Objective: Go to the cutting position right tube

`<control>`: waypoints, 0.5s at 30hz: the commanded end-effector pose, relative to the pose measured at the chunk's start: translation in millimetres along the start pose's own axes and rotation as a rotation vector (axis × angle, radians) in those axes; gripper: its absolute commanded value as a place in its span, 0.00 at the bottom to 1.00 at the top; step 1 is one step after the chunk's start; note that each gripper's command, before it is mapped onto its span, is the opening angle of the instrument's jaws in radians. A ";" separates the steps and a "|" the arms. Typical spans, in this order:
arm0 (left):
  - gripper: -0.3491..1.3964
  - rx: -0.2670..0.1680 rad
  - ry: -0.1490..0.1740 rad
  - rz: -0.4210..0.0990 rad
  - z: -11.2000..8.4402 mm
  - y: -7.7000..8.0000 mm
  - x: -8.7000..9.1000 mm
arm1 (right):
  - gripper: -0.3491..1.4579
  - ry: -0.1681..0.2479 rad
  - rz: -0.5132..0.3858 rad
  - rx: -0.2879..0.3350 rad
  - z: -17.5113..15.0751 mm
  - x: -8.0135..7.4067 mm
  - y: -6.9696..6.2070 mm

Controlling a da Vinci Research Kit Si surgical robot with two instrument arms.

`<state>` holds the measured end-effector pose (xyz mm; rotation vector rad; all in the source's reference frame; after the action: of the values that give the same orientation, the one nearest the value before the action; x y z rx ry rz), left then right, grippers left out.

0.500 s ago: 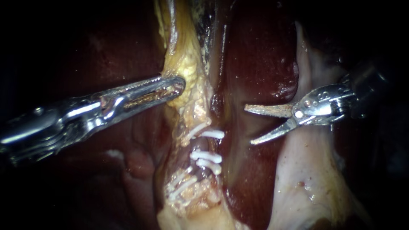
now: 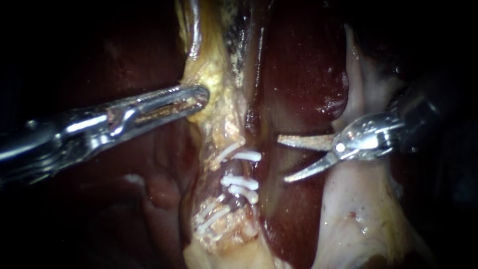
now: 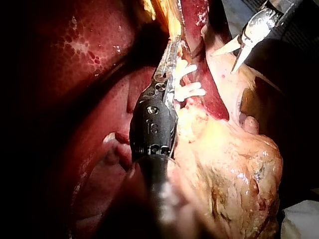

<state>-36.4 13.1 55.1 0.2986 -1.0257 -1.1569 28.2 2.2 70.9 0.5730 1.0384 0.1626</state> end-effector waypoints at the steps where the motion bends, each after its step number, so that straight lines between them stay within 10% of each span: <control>1: 0.00 0.001 -0.013 -0.004 -0.9 -0.1 -0.4 | 0.99 -0.006 0.014 0.015 0.6 -0.4 0.0; 15: 0.00 0.001 -0.065 -0.008 -7.3 -2.1 -3.5 | 0.97 -0.035 0.230 0.085 5.0 -2.9 0.4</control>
<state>-32.0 13.1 47.9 0.2679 -1.0833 -1.1800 31.3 -0.4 75.4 0.7775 0.9420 0.3163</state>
